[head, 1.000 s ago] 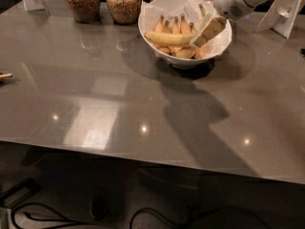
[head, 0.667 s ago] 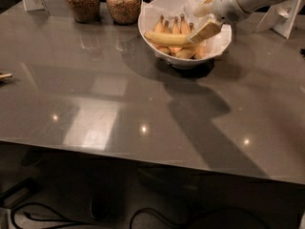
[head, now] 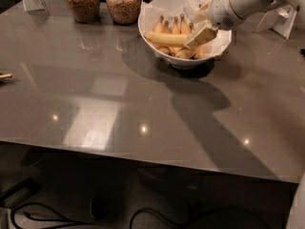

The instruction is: Pick banana from white bowl

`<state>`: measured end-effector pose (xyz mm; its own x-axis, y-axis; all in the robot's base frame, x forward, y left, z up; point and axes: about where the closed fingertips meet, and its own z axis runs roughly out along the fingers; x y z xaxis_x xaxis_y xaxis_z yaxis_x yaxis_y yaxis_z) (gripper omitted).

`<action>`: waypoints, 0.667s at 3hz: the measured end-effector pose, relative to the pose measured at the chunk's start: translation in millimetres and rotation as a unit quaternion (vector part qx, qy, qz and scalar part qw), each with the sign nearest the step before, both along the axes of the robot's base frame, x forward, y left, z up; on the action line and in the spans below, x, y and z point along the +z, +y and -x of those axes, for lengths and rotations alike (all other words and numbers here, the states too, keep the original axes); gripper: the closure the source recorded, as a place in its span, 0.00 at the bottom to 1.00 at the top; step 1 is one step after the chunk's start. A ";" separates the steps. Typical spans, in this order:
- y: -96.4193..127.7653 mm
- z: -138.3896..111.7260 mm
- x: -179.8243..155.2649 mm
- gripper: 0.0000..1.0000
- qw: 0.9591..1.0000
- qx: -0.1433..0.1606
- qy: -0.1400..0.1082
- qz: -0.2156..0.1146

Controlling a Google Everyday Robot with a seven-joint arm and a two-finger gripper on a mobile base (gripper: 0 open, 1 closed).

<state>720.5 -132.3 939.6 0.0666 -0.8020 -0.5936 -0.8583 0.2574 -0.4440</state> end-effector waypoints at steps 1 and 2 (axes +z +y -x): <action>4.7 -2.6 -6.2 0.36 1.000 0.005 0.009 -0.007; 11.1 -6.6 -10.4 0.42 1.000 0.007 0.016 -0.017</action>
Offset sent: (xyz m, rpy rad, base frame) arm 0.0109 0.0135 -0.0091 0.0589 0.0371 0.0100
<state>727.1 -121.2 929.2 0.0585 -0.7804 -0.6225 -0.8752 0.2599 -0.4081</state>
